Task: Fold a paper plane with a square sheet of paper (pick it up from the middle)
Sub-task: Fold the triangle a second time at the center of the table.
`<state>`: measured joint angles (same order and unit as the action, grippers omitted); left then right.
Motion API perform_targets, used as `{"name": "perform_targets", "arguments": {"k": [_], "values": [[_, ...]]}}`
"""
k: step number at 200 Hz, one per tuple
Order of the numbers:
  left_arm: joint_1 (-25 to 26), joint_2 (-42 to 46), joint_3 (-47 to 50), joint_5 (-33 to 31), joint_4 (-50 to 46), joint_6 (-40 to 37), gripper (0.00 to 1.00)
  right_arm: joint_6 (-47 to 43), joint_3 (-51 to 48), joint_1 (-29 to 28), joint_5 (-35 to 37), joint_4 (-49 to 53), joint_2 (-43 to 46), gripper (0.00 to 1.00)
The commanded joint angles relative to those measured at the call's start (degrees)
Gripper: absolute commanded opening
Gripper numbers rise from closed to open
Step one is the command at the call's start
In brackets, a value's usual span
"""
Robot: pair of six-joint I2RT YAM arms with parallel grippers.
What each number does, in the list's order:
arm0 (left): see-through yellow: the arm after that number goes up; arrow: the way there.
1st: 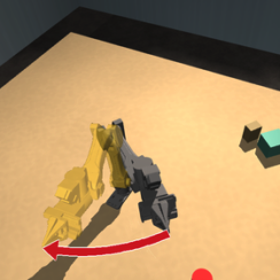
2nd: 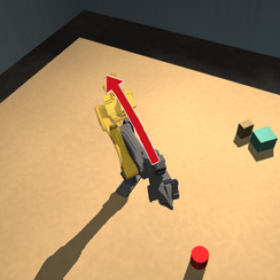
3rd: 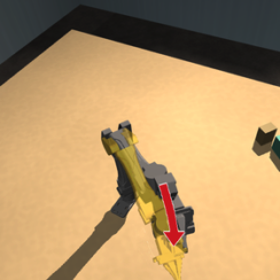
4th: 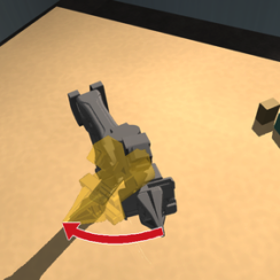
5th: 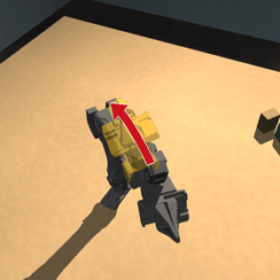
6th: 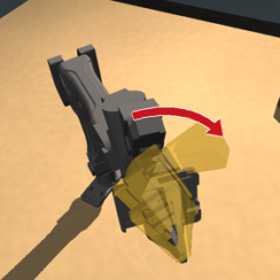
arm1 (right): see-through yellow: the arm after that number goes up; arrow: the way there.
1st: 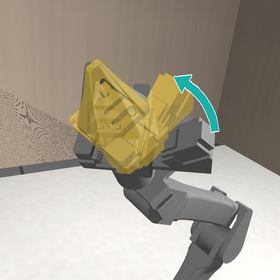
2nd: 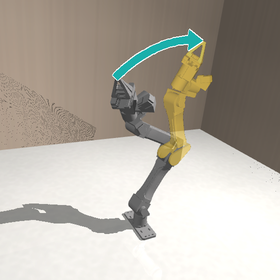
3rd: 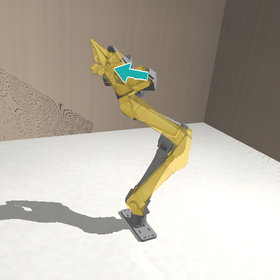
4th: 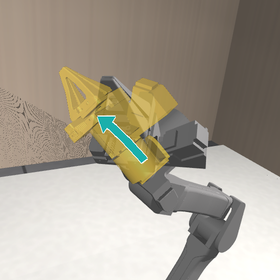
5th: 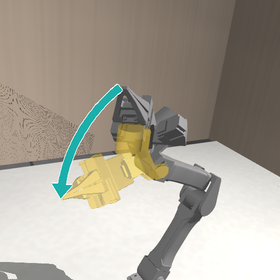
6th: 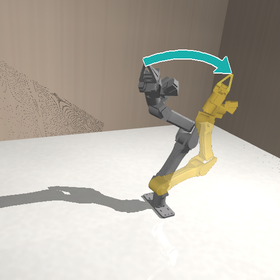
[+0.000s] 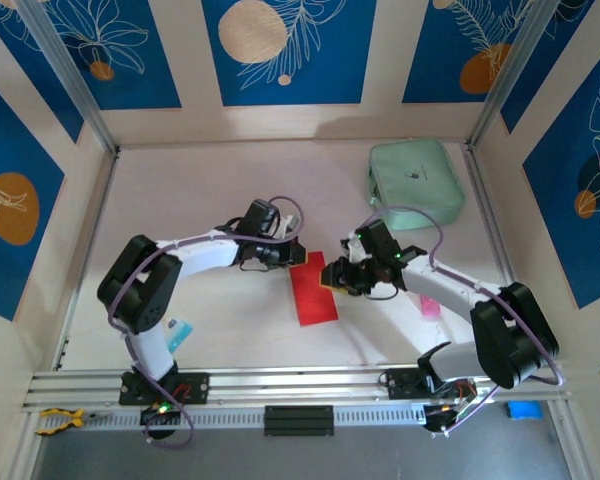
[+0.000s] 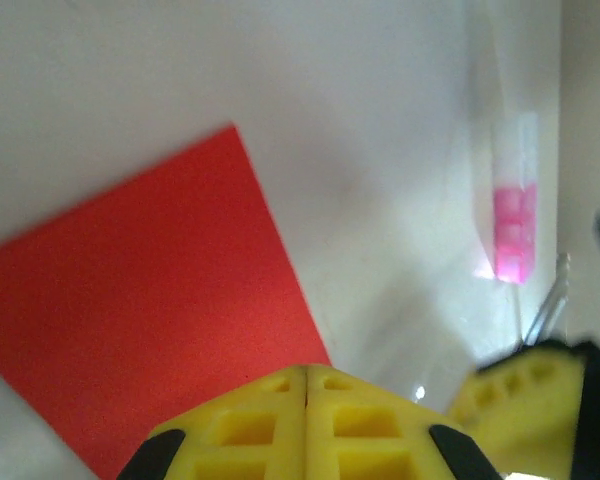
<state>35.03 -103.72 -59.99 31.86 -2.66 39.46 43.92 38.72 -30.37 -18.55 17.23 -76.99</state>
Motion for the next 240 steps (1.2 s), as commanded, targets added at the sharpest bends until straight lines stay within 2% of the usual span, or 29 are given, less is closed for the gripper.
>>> {"name": "perform_targets", "arguments": {"k": [1, 29, 66, 108, 161, 193, 240], "values": [[-1.40, -3.44, -2.30, 1.29, -2.06, -1.99, 0.00, 6.29, -2.68, -2.79, 2.13, 0.77, 2.13, 0.41], [-1.94, -6.12, -2.65, 2.59, -0.45, -2.02, 0.00, 9.78, -4.75, -5.59, 4.86, -0.53, 2.52, 0.40], [-2.08, -9.11, -2.77, 2.62, 0.18, -2.72, 0.00, 12.17, -5.99, -6.23, 6.16, -0.88, 1.20, 0.41], [-3.41, -9.48, 3.03, 1.62, 2.17, -2.78, 0.00, 14.29, -7.65, -6.37, 9.30, 2.23, 1.81, 0.42], [-4.22, -9.57, 6.11, 2.49, 4.15, -2.64, 0.00, 15.32, -9.53, -5.75, 7.72, -0.06, 2.07, 0.44], [-4.18, -9.70, 4.96, 3.17, 3.94, -2.94, 0.00, 15.21, -10.21, -5.41, 3.80, -6.33, 1.82, 0.43], [-4.18, -9.64, 3.09, 4.60, 2.94, -3.86, 0.00, 14.13, -9.24, -4.02, 1.99, -10.13, 1.71, 0.34]]}}
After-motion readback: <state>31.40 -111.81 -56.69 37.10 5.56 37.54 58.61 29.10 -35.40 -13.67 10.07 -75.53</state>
